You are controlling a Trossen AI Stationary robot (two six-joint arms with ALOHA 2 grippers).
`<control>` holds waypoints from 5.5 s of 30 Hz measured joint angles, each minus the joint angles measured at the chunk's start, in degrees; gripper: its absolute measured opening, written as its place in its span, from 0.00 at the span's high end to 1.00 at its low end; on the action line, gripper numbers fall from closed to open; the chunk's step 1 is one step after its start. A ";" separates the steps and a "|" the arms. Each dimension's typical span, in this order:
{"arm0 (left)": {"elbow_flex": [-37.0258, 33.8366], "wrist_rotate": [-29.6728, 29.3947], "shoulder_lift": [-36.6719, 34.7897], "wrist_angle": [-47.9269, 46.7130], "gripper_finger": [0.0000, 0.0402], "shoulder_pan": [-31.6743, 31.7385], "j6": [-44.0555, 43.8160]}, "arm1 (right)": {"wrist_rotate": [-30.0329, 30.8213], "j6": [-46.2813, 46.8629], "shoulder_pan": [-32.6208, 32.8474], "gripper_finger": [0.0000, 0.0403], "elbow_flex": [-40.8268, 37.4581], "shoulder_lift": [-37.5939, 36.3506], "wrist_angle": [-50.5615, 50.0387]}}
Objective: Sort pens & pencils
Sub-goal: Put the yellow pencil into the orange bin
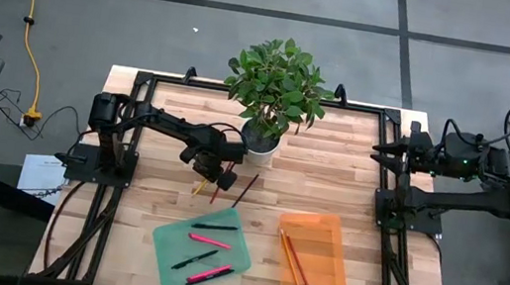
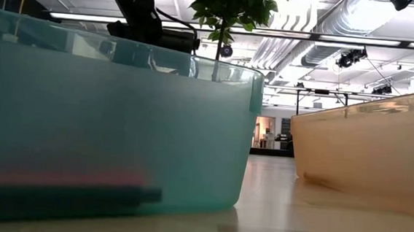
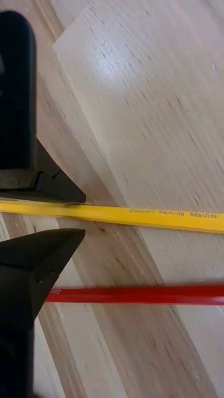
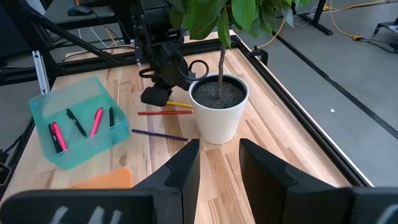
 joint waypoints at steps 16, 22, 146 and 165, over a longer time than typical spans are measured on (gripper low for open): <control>-0.02 0.11 -0.07 0.72 0.95 0.00 0.13 | 0.04 -0.14 -0.02 0.74 0.00 0.00 -0.01; -0.20 -1.49 -1.94 0.81 0.98 -0.09 0.66 | 0.31 -0.14 0.00 0.74 0.00 0.00 -0.01; 14.71 -23.89 -4.66 61.17 0.98 -25.77 24.13 | 7.29 33.69 31.32 0.77 -22.86 20.24 59.46; 17.43 -20.78 0.84 64.03 0.98 -25.75 20.76 | 7.13 32.55 31.30 0.77 -22.85 20.24 58.50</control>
